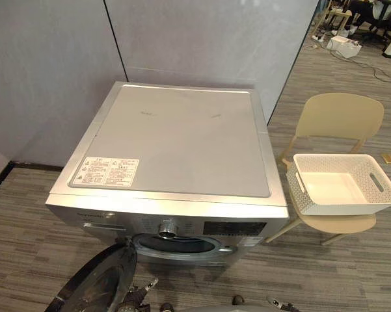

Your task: Pick up the laundry basket with both hands and put the clothes into the washing machine.

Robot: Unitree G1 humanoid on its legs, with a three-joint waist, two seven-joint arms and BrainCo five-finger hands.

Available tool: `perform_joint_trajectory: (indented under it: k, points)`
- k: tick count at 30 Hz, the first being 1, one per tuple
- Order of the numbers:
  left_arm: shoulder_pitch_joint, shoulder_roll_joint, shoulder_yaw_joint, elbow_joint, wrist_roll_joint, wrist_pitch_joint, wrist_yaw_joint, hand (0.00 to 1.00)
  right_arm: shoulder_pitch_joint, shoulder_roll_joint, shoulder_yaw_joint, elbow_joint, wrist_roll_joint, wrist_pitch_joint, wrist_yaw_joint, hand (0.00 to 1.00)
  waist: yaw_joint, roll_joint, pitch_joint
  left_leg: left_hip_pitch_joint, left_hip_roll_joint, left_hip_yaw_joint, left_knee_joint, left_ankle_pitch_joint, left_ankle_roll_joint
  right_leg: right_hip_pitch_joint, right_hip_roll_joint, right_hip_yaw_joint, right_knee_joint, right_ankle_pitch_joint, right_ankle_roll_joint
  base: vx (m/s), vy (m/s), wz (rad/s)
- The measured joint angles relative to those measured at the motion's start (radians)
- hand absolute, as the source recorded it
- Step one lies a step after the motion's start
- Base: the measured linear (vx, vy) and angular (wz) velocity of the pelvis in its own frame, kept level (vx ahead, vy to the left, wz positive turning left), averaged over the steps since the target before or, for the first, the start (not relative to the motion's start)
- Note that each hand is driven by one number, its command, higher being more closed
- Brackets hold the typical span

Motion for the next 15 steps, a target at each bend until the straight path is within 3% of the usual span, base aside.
perform_joint_trajectory:
  k: [8, 15]
  points:
    - [-0.002, -0.009, -0.028, -0.014, 0.002, -0.002, 0.0, 0.0, 0.041, 0.004, -0.066, 0.001, 0.026, 0.0, 0.003, 0.0, -0.002, -0.002, 0.019, 0.049, -0.001, -0.008, 0.0, 0.0, 0.0, 0.03, -0.002, -0.008, 0.059, -0.038, -0.011, -0.01, -0.004, 0.04]
    - [0.017, -0.047, -0.053, -0.108, 0.001, -0.027, 0.0, 0.0, 0.093, 0.007, -0.037, -0.037, 0.059, 0.006, 0.001, 0.0, 0.007, -0.003, 0.06, 0.044, -0.015, -0.034, 0.132, -0.045, -0.013, -0.037, -0.041, -0.005, 0.366, -0.212, -0.011, -0.11, -0.091, 0.11]
